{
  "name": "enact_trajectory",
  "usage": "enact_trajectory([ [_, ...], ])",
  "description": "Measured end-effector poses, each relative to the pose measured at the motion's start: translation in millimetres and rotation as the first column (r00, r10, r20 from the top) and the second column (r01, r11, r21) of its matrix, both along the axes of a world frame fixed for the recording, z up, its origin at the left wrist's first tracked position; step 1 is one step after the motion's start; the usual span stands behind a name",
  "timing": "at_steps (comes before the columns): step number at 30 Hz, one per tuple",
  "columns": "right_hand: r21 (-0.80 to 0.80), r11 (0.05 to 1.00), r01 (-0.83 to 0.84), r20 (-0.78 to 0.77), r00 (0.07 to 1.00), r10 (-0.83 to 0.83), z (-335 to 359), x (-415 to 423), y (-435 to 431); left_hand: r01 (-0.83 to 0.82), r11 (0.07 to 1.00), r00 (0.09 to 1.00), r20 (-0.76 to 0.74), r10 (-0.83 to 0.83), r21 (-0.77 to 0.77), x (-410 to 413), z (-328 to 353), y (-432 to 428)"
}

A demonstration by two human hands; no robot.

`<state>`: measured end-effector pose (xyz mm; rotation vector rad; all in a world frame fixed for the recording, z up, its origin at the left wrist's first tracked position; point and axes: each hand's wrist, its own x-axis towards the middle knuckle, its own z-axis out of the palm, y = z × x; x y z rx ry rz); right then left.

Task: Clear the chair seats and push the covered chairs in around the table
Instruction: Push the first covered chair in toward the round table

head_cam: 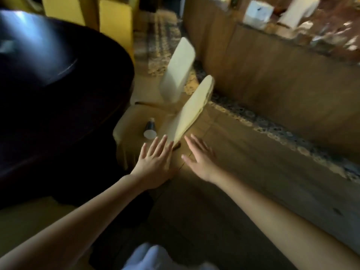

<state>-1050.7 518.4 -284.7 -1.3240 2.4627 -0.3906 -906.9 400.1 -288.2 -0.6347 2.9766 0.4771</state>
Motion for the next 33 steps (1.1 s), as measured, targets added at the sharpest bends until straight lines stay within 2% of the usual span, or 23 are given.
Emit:
enact_trajectory([
  [4,0.065,0.983,-0.171,0.07,0.984,0.167,-19.8,-22.4,-60.6,-0.182,0.983,0.977,0.116,0.178,0.025,12.1,-26.3,-32.2],
  [7,0.089,0.966,-0.241,0.083,0.969,0.234,-30.4,-47.8,-111.1,-0.296,0.953,0.949,0.131,0.286,0.066,4.6,-32.2,-68.3],
  [16,0.101,0.961,-0.256,0.104,0.964,0.246,-28.3,-121.4,-228.2,-0.382,0.92,0.918,0.152,0.366,0.091,-62.5,-55.6,-162.5],
  [20,0.168,0.949,-0.268,0.149,0.958,0.244,-45.9,-157.0,-276.6,-0.432,0.89,0.895,0.195,0.402,0.146,-101.6,-71.5,-194.7],
  [25,0.273,0.919,-0.284,0.208,0.95,0.232,-94.8,-209.6,-341.1,-0.573,0.778,0.814,0.293,0.502,0.26,-140.0,-111.4,-222.6],
  [27,0.333,0.893,-0.301,0.22,0.946,0.237,-115.9,-233.0,-362.5,-0.646,0.677,0.761,0.371,0.533,0.353,-159.5,-130.0,-230.3],
  [28,0.361,0.88,-0.309,0.227,0.944,0.239,-125.6,-246.4,-372.8,-0.681,0.602,0.732,0.411,0.543,0.418,-171.2,-137.4,-234.3],
  [29,0.382,0.869,-0.315,0.237,0.942,0.238,-136.2,-260.5,-382.9,-0.714,0.487,0.697,0.446,0.561,0.504,-183.2,-144.6,-239.4],
  [31,0.41,0.847,-0.337,0.26,0.934,0.246,-158.6,-287.9,-403.0,-0.757,0.159,0.579,0.538,0.612,0.634,-204.1,-161.7,-250.4],
  [33,0.429,0.834,-0.346,0.281,0.929,0.241,-185.1,-313.9,-423.6,-0.727,-0.175,0.437,0.643,0.629,0.664,-219.4,-187.0,-263.5],
])
